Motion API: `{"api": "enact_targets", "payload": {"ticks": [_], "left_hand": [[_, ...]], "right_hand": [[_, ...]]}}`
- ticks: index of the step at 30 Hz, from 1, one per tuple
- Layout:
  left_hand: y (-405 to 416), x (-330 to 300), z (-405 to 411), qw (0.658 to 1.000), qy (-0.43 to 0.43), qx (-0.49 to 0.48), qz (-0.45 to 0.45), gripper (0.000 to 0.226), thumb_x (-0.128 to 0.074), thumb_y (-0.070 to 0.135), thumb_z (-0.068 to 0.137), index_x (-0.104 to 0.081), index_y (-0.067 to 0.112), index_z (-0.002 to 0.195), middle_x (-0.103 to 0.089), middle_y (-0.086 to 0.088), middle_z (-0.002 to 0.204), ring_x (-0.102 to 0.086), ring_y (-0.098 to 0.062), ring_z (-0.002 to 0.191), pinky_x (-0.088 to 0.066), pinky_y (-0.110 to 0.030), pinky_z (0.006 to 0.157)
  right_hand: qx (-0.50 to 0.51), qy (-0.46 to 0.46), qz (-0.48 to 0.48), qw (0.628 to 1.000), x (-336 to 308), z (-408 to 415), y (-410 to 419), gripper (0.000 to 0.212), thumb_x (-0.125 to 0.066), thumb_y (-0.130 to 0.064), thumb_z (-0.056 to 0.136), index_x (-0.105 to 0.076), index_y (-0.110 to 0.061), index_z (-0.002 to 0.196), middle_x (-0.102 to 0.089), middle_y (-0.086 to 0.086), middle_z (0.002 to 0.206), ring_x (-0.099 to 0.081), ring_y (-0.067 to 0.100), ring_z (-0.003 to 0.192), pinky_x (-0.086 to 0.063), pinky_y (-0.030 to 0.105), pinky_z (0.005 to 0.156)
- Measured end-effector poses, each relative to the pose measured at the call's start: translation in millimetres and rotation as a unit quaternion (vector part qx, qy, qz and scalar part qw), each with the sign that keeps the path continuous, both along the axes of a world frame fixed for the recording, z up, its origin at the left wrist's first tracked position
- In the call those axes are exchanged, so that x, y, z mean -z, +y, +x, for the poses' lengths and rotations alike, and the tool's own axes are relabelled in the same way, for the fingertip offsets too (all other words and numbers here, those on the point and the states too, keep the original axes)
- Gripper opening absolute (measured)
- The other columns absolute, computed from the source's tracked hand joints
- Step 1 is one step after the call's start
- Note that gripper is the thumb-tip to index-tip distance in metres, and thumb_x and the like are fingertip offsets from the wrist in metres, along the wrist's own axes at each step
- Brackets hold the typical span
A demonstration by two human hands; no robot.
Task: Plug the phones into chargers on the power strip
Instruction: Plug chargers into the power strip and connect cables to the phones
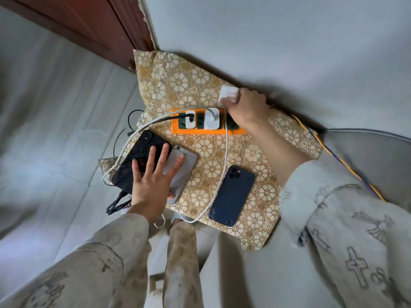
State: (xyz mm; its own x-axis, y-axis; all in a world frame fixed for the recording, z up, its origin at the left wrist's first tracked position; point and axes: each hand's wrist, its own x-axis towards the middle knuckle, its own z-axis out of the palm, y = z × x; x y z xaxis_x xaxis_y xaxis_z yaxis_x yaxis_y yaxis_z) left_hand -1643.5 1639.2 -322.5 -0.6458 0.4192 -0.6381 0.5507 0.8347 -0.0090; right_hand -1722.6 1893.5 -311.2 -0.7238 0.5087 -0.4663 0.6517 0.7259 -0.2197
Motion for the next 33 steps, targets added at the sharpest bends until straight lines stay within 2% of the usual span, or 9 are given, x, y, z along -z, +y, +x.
{"api": "enact_targets", "payload": {"ticks": [3, 9, 11, 15, 17, 20, 25, 30, 33], "left_hand": [[0.2, 0.3, -0.6, 1.000, -0.003, 0.000, -0.002, 0.116, -0.063, 0.046, 0.077, 0.042, 0.038, 0.125, 0.031, -0.003, 0.151, 0.020, -0.030, 0.142, -0.009, -0.059, 0.112], [0.7, -1.8, -1.4, 1.000, -0.009, -0.001, -0.003, 0.114, -0.063, 0.047, 0.078, 0.038, 0.038, 0.129, 0.032, -0.003, 0.151, 0.021, -0.030, 0.141, -0.007, -0.060, 0.112], [1.4, -2.7, -1.7, 1.000, -0.009, -0.002, -0.005, 0.113, -0.062, 0.048, 0.078, 0.038, 0.038, 0.128, 0.032, -0.003, 0.151, 0.021, -0.029, 0.141, -0.007, -0.059, 0.112], [0.1, -4.0, -0.1, 1.000, -0.011, -0.008, -0.005, 0.113, -0.063, 0.048, 0.077, 0.038, 0.039, 0.127, 0.034, -0.002, 0.150, 0.021, -0.029, 0.142, -0.006, -0.059, 0.112], [0.0, -3.6, 0.1, 1.000, -0.011, -0.008, -0.004, 0.114, -0.064, 0.048, 0.077, 0.038, 0.039, 0.127, 0.040, 0.000, 0.144, 0.021, -0.029, 0.141, -0.006, -0.059, 0.112], [1.3, -2.0, -1.1, 1.000, -0.015, -0.009, -0.005, 0.115, -0.064, 0.049, 0.076, 0.038, 0.039, 0.127, 0.043, 0.000, 0.139, 0.022, -0.028, 0.141, -0.005, -0.060, 0.112], [-1.0, 1.0, -0.5, 1.000, -0.013, -0.013, 0.000, 0.117, -0.065, 0.047, 0.076, 0.041, 0.039, 0.125, 0.045, 0.000, 0.139, 0.023, -0.028, 0.141, -0.004, -0.060, 0.112], [-0.6, 0.4, -0.6, 1.000, -0.022, -0.016, 0.001, 0.115, -0.064, 0.047, 0.077, 0.039, 0.039, 0.127, 0.045, 0.002, 0.138, 0.024, -0.028, 0.140, -0.003, -0.060, 0.112], [0.0, -0.1, -0.9, 0.999, -0.026, -0.019, -0.001, 0.114, -0.064, 0.046, 0.077, 0.039, 0.040, 0.127, 0.046, 0.002, 0.138, 0.026, -0.027, 0.140, -0.001, -0.060, 0.112]], "right_hand": [[0.024, -0.014, -0.007, 1.000, 4.2, -5.9, -4.7, 0.057, -0.054, -0.059, 0.078, -0.060, -0.013, 0.111, -0.062, 0.010, 0.118, -0.048, 0.031, 0.116, -0.040, 0.041, 0.092], [0.184, 0.106, -0.150, 0.966, -15.5, -2.8, -6.5, 0.039, -0.060, -0.025, 0.080, -0.051, -0.019, 0.117, -0.061, 0.007, 0.118, -0.056, 0.027, 0.111, -0.046, 0.038, 0.092], [0.167, 0.125, -0.190, 0.959, -30.1, 8.5, 0.7, 0.028, -0.049, -0.015, 0.084, -0.055, -0.016, 0.112, -0.064, 0.007, 0.112, -0.061, 0.027, 0.100, -0.052, 0.042, 0.085], [0.055, 0.011, -0.206, 0.977, -48.0, 32.3, 17.5, 0.035, -0.049, -0.012, 0.086, -0.056, -0.015, 0.120, -0.064, 0.010, 0.112, -0.065, 0.027, 0.090, -0.056, 0.039, 0.071], [0.021, -0.016, -0.187, 0.982, -50.1, 37.1, 20.8, 0.042, -0.057, -0.014, 0.084, -0.052, -0.015, 0.126, -0.061, 0.009, 0.119, -0.063, 0.023, 0.097, -0.053, 0.033, 0.075], [0.027, -0.037, -0.185, 0.982, -50.5, 34.6, 22.1, 0.044, -0.064, -0.014, 0.082, -0.048, -0.013, 0.124, -0.058, 0.011, 0.124, -0.063, 0.027, 0.098, -0.053, 0.044, 0.087], [-0.010, -0.065, -0.172, 0.983, -52.2, 28.3, 21.0, 0.042, -0.061, -0.012, 0.084, -0.054, -0.015, 0.125, -0.061, 0.013, 0.119, -0.067, 0.026, 0.088, -0.055, 0.044, 0.084], [-0.041, -0.065, -0.154, 0.985, -55.0, 19.6, 19.8, 0.041, -0.059, -0.015, 0.085, -0.055, -0.016, 0.126, -0.060, 0.012, 0.123, -0.064, 0.025, 0.092, -0.049, 0.023, 0.062], [-0.048, -0.078, -0.153, 0.984, -56.8, 16.2, 19.0, 0.041, -0.058, -0.017, 0.087, -0.055, -0.018, 0.127, -0.059, 0.011, 0.125, -0.063, 0.026, 0.096, -0.046, 0.024, 0.067]]}}
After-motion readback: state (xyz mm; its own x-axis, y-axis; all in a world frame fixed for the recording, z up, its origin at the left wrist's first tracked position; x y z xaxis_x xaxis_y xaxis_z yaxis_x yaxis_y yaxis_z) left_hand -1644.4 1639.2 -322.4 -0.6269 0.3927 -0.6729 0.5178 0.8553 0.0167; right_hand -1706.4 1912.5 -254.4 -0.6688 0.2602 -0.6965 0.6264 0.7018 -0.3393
